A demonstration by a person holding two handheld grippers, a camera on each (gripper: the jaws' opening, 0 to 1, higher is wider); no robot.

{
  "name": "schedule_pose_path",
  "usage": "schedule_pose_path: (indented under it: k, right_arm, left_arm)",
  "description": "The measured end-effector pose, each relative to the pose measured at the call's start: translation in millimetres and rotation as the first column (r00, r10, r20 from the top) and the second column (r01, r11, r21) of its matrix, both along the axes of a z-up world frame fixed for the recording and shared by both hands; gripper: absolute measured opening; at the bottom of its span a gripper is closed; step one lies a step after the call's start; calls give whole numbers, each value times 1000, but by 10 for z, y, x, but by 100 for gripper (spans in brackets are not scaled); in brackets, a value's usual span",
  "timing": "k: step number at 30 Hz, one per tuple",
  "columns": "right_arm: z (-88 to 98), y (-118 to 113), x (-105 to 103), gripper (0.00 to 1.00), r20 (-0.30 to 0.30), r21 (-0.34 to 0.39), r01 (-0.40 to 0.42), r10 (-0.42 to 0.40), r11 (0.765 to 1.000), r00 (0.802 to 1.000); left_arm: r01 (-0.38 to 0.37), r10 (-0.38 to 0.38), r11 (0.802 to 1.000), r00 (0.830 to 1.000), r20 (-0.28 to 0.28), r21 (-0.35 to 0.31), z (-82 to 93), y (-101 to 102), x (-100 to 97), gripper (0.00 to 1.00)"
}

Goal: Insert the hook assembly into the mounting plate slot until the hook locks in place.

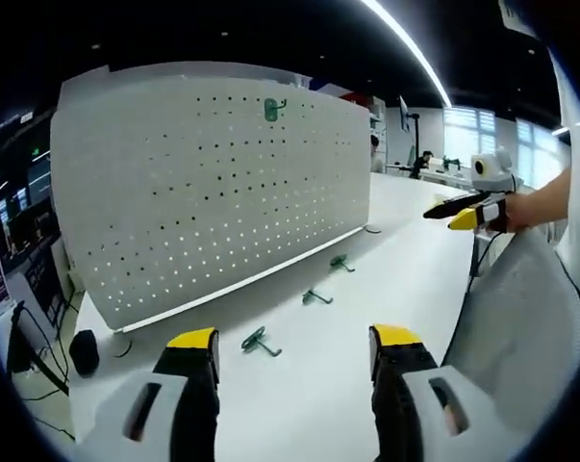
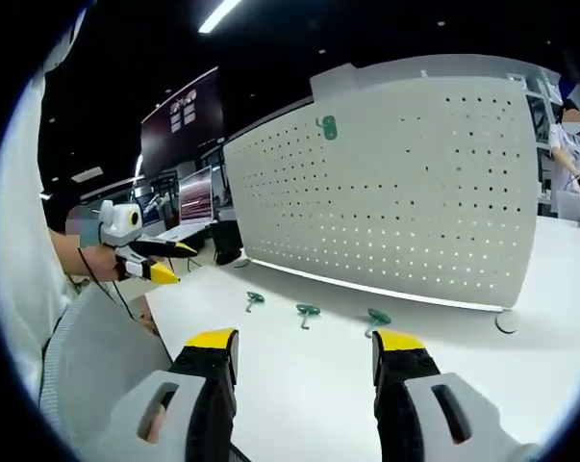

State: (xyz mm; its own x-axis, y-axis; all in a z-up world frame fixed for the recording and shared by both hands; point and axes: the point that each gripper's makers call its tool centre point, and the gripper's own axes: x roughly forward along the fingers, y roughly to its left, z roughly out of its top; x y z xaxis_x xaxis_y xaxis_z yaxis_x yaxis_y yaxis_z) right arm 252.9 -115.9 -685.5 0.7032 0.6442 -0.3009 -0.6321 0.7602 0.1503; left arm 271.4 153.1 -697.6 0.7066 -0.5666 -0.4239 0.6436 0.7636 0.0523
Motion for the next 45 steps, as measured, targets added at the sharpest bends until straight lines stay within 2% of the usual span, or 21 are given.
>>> schedule_pose_path:
  k: [3, 5, 8, 12, 17, 19, 20, 25, 27, 33, 37, 45]
  right_arm:
    - [-6, 12, -10, 55, -1, -4, -6, 6, 1000, 1000]
    - [-13, 13, -8, 55, 0, -10, -8, 8, 1000, 1000]
    - [-49, 2, -5, 55, -17, -17, -2, 2, 1000, 1000]
    - [-103, -16, -7, 54, -33, -34, 3, -4, 999, 999]
    - [-116, -17, -13, 54, -35, -43, -1, -1, 999, 999]
    - [-132, -9, -19, 54, -39, -52, -6, 4, 999, 999]
    - [-129, -6, -19, 54, -37, -52, -8, 6, 999, 999]
    - [-130, 1, -26, 54, -35, -60, -12, 10, 998, 999]
    - [-129, 4, -28, 54, -37, -58, -13, 11, 998, 999]
    - [-134, 7, -34, 54, -38, -61, -15, 13, 998, 999]
    - [-150, 14, -35, 54, -43, -63, -20, 17, 998, 999]
    - [-152, 9, -35, 53, -40, -67, -19, 17, 998, 999]
  left_arm:
    - [30, -29, 998, 1000, -10, 56, -42, 14, 21, 65]
    - [47, -46, 998, 999, -28, 51, -56, 12, 31, 65]
    - [82, -77, 993, 996, -53, 87, -115, 31, 54, 65]
    - [103, -92, 991, 989, -119, 85, -195, 50, 102, 64]
    - [145, -127, 979, 984, -128, 141, -244, 41, 163, 64]
    - [178, -154, 970, 977, -147, 167, -274, 25, 168, 63]
    - [194, -170, 962, 976, -136, 192, -267, 21, 188, 62]
    - [235, -205, 946, 967, -150, 223, -287, 16, 255, 62]
    - [265, -230, 936, 959, -166, 231, -303, 21, 259, 62]
    - [291, -234, 920, 945, -228, 263, -386, 106, 338, 62]
    - [306, -238, 907, 939, -247, 290, -425, 147, 392, 61]
    - [368, -277, 858, 919, -281, 358, -520, 168, 474, 60]
